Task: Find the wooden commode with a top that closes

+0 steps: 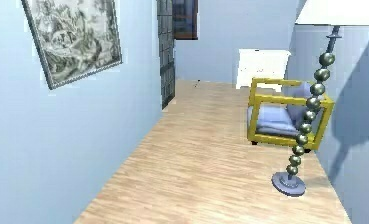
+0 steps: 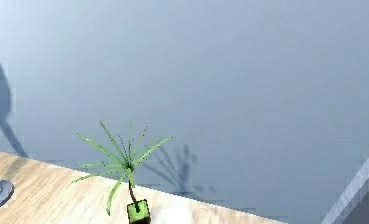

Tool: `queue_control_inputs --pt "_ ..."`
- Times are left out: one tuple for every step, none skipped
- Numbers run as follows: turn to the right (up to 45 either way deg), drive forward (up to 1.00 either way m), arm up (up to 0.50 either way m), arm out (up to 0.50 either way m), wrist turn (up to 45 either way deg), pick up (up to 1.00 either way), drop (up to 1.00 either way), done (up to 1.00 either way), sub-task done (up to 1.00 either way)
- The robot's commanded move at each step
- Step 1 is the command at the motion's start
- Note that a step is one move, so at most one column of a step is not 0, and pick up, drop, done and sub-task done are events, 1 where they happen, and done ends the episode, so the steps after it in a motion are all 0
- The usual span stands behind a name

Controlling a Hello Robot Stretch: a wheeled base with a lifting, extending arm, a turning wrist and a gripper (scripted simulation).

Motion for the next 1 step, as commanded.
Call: queue_control_inputs --pt "0.0 1.00 0.00 0.00 0.0 0.00 0.00 0.00 0.00"
